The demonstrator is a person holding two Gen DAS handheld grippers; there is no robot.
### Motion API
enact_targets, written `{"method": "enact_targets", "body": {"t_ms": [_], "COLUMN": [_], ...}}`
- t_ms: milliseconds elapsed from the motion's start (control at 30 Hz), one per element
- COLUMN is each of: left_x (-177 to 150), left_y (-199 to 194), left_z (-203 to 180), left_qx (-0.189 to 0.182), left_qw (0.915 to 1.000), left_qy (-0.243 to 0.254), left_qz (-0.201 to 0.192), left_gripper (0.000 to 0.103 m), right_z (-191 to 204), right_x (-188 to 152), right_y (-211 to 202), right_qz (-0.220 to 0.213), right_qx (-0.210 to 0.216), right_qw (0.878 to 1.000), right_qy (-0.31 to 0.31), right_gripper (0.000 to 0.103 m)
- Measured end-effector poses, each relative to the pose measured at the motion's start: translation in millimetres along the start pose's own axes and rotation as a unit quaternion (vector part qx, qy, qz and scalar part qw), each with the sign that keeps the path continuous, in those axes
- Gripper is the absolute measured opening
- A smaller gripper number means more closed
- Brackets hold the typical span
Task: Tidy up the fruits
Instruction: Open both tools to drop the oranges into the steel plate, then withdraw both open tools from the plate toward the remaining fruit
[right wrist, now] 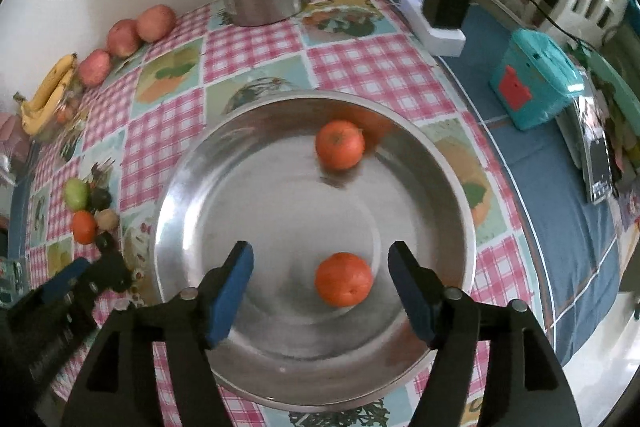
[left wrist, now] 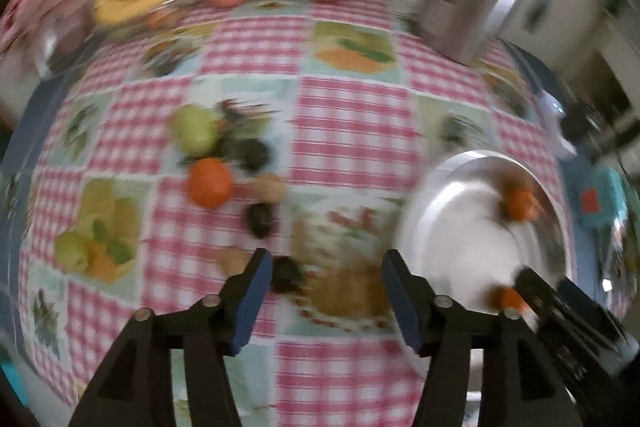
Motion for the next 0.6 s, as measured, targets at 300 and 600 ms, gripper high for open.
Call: {"method": "enact_targets", "body": {"t_ms": [300,600], "left_x": [18,20], "left_y": [6,2], "left_z": [70,94], "left_qx": [0.059,0.084], "left_qw": [0.9932,0.9874], "left_qy": [-0.098,-0.127], "left_qz": [-0.023,-0.044], "left_gripper": [0.088,0.103], "right_z": [18,32], "right_x": [3,8], "right_y": [-2,-4], "right_qz": [-0.005,-0.020], "right_qx": [-0.009,-0.004], "right_qw": [0.999,0.998], "right_qy": [-0.037,-0.059], "right_gripper": [0.089,0.093]}}
Point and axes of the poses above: each gripper's, at about its wrist camera, not at the fingertips, and y roughly the way its jaws point, z to its left, x to its top, the point moved 8 cm from there along y, roughly the way its jaws point, and after that the axes turned 14 degrees about -y, right-handed, at the moved point
